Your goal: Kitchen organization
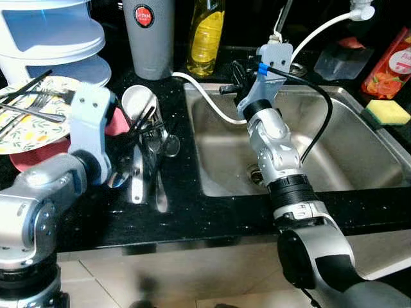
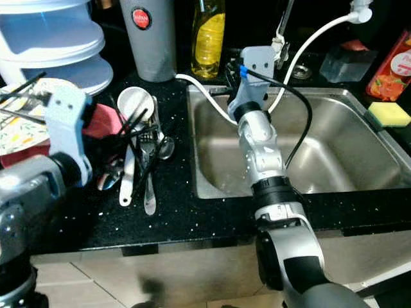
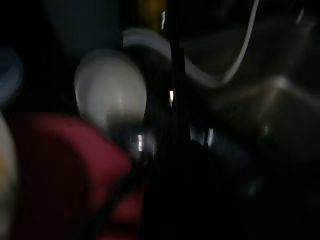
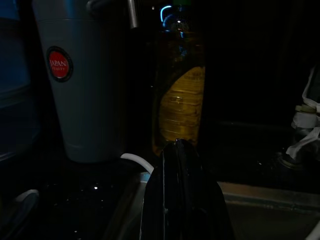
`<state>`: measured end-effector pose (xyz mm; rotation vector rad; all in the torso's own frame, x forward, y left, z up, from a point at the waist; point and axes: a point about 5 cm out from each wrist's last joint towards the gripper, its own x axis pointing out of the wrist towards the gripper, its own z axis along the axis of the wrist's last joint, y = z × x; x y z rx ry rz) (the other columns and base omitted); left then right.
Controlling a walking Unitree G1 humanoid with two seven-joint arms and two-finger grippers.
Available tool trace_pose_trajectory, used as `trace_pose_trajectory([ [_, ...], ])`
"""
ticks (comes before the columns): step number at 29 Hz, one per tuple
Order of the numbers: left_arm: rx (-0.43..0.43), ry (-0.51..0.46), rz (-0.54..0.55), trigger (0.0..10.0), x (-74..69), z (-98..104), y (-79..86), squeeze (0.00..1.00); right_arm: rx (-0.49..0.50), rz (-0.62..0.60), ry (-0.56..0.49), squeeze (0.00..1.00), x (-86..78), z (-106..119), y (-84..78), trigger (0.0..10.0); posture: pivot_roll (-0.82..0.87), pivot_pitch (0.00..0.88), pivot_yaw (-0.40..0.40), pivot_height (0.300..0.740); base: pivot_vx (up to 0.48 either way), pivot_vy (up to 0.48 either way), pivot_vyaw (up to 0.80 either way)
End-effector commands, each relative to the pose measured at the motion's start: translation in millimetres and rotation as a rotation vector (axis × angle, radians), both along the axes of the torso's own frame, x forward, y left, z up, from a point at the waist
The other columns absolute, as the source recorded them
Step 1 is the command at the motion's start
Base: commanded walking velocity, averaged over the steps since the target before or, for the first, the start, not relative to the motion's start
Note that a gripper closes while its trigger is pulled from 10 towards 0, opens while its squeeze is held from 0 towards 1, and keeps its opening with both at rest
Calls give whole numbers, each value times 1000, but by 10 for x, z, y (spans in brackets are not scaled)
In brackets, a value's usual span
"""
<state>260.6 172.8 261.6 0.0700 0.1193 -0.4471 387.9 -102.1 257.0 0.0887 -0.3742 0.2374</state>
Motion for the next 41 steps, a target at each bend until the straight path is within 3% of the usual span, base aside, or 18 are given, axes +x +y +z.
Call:
trace_pose_trajectory([
  [1,-16,-85,-23,10000,-32,131,-42,0,-2,-12,-3,0,4,8,-35,10000,263,0,-69,740,0,0,0],
  [7,-25,-137,-38,10000,5,266,-101,0,-2,-15,-4,0,6,11,-45,10000,255,0,-69,740,0,0,0],
  [10,-47,-131,-53,10000,70,288,-161,0,-2,-15,-5,0,9,19,-47,10000,255,0,-73,740,0,0,0],
  [13,-95,-83,-84,10000,226,259,-302,0,7,-20,-5,0,22,39,-70,10000,248,0,-72,740,0,0,0],
  [16,-94,-36,-155,10000,339,189,-506,0,112,-38,31,0,65,67,-237,10000,239,0,-70,740,0,0,0],
  [17,-94,-36,-155,10000,339,189,-506,0,112,-38,31,0,65,67,-237,10000,239,0,-70,740,0,0,0],
  [19,-60,5,-206,10000,422,116,-666,0,142,-110,44,0,100,95,-477,10000,227,0,-61,740,0,0,0],
  [22,-47,25,-227,10000,465,91,-746,0,117,-171,45,0,110,108,-613,10000,227,0,-61,740,0,0,0],
  [26,-22,50,-279,10000,607,93,-956,0,-87,-337,102,0,130,69,-916,10000,209,0,-48,740,0,0,0],
  [30,-4,101,-312,10000,804,36,-1160,0,-198,-276,147,0,136,46,-991,10000,192,0,-41,740,0,0,0],
  [34,13,138,-339,10000,916,-46,-1263,0,-237,-232,160,0,137,53,-1002,10000,173,0,-34,740,0,0,0],
  [36,61,180,-373,10000,1011,-184,-1356,0,-251,-207,180,0,143,56,-1035,10000,156,0,-27,740,0,0,0],
  [41,108,214,-376,10000,1059,-321,-1400,0,-197,-192,169,0,141,113,-1056,10000,149,0,-21,740,0,0,0],
])
